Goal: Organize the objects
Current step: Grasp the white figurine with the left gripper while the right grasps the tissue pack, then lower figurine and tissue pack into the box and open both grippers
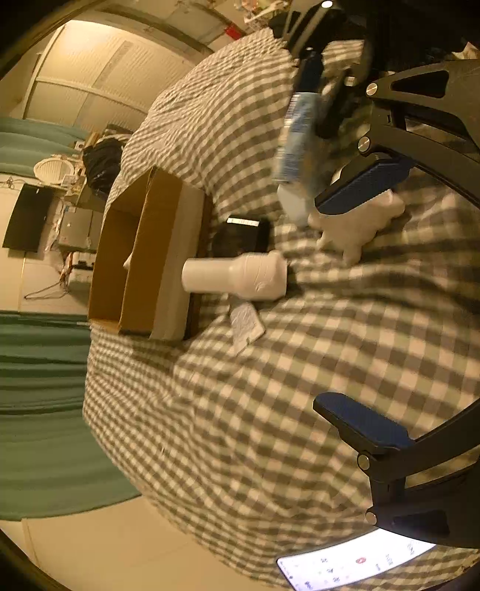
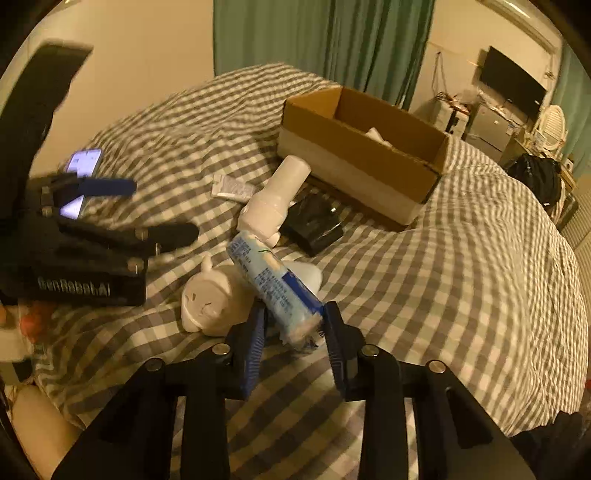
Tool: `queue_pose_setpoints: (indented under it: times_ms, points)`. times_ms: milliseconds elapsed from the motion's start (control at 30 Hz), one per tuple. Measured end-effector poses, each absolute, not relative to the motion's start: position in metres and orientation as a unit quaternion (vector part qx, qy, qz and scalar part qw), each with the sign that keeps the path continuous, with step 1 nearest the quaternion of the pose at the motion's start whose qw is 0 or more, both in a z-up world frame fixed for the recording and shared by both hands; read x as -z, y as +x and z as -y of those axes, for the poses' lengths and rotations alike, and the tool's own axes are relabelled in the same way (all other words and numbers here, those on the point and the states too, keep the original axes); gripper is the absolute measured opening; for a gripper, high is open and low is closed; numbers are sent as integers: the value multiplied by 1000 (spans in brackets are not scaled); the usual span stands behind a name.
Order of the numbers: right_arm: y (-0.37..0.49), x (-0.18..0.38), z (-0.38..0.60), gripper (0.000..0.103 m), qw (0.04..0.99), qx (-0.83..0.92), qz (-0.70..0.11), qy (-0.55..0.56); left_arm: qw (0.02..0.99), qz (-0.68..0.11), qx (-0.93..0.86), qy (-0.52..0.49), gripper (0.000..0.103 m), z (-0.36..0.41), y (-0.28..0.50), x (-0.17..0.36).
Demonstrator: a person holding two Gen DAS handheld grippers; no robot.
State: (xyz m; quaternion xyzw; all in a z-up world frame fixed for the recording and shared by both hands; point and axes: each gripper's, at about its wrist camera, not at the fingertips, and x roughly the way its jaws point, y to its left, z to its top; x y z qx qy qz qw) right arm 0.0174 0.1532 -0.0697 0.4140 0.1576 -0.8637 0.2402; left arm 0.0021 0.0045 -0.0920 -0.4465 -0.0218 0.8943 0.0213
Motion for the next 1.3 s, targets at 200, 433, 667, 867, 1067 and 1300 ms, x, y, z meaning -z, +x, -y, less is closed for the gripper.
queue_pose_setpoints:
  times_ms: [200, 433, 667, 867, 1067, 1300]
  points:
    - [12, 58, -171, 29, 212, 879, -140, 403, 61, 13, -888, -456, 99, -31, 4, 95]
    - [8, 52, -183, 28, 186, 890, -140, 393, 82, -10, -874, -478, 99, -55, 0, 116]
    - [5, 53, -187, 28, 181, 892, -131, 392, 95, -29, -868, -487, 78, -63, -2, 134]
    - [4, 52, -187, 28, 182, 893, -128, 392, 102, -52, -873, -474, 64, -67, 2, 132]
    - [7, 46, -187, 28, 182, 896, -127, 385, 100, -37, -884, -456, 64, -56, 6, 111]
    - [10, 33, -187, 28, 188, 901, -121, 372, 89, -42, -907, -410, 64, -44, 1, 73]
